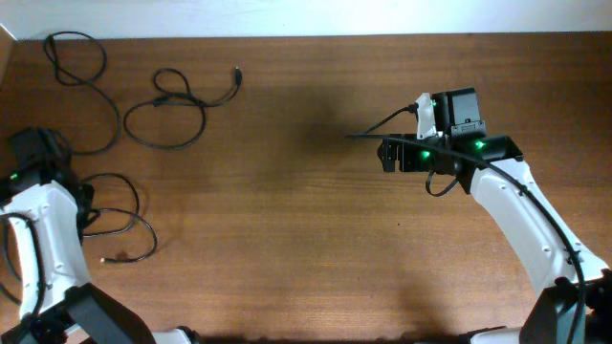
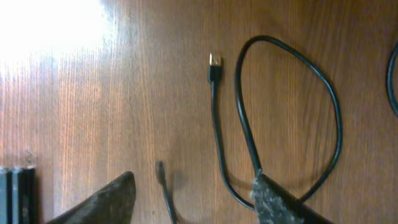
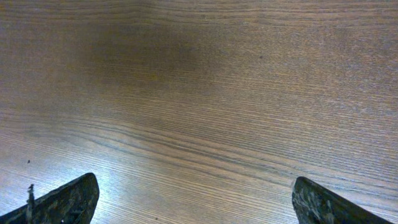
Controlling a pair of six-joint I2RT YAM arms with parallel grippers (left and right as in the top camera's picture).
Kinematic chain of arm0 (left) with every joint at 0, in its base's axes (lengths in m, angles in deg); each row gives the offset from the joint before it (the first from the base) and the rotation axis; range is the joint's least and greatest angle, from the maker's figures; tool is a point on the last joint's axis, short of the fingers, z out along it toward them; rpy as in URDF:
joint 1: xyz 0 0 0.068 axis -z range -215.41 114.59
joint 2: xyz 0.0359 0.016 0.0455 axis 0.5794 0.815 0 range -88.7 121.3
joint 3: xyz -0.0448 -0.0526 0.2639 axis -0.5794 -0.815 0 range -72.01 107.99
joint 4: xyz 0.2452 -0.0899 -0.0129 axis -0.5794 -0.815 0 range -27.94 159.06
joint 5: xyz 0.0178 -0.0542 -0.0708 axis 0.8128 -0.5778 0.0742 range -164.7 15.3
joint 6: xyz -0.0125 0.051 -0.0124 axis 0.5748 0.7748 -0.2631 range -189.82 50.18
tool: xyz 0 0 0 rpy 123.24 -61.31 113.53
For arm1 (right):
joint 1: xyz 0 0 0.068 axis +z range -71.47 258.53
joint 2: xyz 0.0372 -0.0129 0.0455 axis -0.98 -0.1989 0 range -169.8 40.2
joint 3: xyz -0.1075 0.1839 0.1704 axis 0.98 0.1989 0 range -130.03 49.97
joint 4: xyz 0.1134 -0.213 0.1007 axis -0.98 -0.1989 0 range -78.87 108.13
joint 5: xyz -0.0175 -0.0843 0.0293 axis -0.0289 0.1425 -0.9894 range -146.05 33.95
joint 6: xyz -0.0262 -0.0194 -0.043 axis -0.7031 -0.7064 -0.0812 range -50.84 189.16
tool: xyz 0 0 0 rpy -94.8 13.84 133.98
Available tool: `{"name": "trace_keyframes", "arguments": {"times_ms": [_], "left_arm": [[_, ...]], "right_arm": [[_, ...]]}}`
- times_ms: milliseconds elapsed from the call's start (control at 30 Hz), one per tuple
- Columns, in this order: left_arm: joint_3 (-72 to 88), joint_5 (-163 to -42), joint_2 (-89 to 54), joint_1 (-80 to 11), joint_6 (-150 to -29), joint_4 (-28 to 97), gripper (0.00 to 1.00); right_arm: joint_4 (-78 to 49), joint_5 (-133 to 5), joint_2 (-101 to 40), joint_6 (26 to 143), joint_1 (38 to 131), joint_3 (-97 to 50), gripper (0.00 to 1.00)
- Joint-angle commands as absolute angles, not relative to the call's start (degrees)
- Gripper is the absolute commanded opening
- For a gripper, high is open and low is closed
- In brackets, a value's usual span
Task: Untangle cables
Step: 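Drag the grasped cable leftward to the near-left table area, then lay the cable down at the near-left area and open the left gripper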
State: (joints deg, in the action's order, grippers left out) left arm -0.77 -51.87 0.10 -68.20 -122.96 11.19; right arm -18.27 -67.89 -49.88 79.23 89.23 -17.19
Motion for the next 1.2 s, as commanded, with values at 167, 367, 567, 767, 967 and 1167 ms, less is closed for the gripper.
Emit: {"name": "trace_keyframes", "arguments": {"times_ms": [167,367,567,767,967,1167], "left_arm": [[-0.15,-63.72,-0.06,-69.23,-119.42,11.8,0.99],[0.48,-90.47,-6.68,-67.2,-98.05,15.48,0.99],[0.46,-91.43,-20.56,-52.07,-85.35,15.45,0.99],[-1.42,-86.89,-34.98,-42.04,-83.4,14.67,0.99],[-5.25,-86.91,-51.57,-42.04,-81.87,9.36,0.99],[-5.64,-81.95,-60.18,-42.04,-81.9,6.08,0.99]], "right_arm": [[-18.12,-67.56,-50.01,78.83,89.4,-16.94,0.99],[-18.12,-67.56,-50.01,78.83,89.4,-16.94,0.99],[-18.12,-67.56,-50.01,78.83,89.4,-16.94,0.98],[-18.1,-67.56,-50.01,78.83,89.4,-16.94,0.99],[-18.1,-67.56,-50.01,78.83,89.4,-16.94,0.99],[-18.1,-67.56,-50.01,78.83,89.4,-16.94,0.98]]}}
